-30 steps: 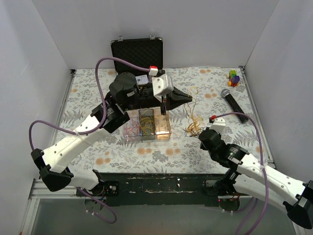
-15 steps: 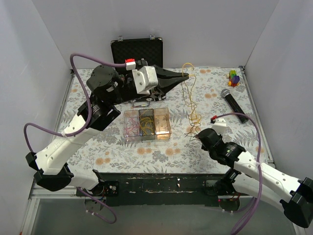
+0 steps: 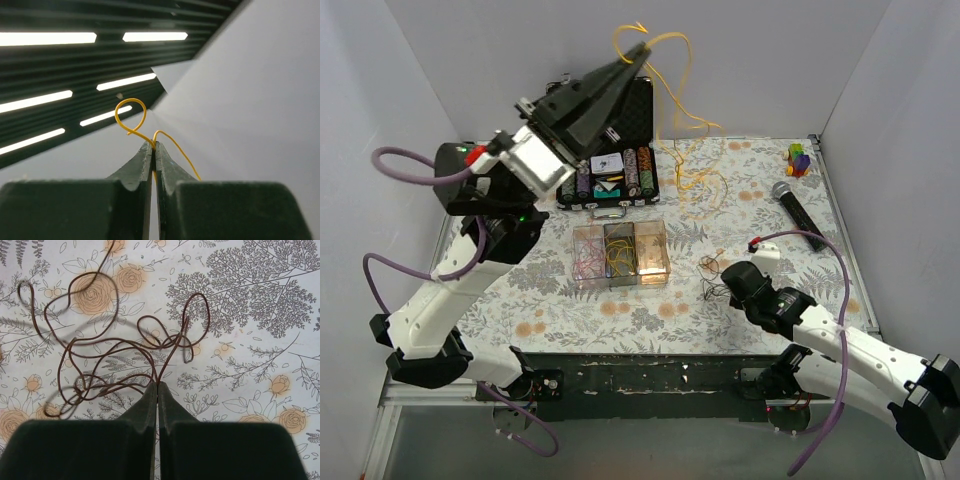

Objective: Untangle the cables
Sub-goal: Untie the cable.

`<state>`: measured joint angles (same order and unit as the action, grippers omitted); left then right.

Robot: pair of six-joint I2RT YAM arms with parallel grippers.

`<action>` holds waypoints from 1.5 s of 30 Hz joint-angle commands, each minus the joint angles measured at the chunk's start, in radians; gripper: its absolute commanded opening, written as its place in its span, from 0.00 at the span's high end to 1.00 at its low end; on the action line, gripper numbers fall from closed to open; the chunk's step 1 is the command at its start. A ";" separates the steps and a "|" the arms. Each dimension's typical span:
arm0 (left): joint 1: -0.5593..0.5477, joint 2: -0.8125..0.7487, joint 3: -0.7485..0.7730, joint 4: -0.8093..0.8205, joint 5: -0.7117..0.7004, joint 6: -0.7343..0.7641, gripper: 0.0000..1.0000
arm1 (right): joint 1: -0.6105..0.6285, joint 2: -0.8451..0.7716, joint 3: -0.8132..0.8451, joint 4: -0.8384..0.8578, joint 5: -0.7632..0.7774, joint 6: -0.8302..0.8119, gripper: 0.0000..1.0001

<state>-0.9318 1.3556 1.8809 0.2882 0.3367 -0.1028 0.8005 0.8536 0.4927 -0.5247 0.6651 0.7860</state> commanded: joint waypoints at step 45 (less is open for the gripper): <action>-0.002 -0.259 -0.401 -0.193 0.025 -0.060 0.99 | -0.004 -0.220 0.259 0.557 -0.826 -0.490 0.24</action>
<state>-0.9318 1.1282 1.4914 0.1089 0.3534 -0.1612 0.7979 0.6197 0.7235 -0.1059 -0.0242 0.2844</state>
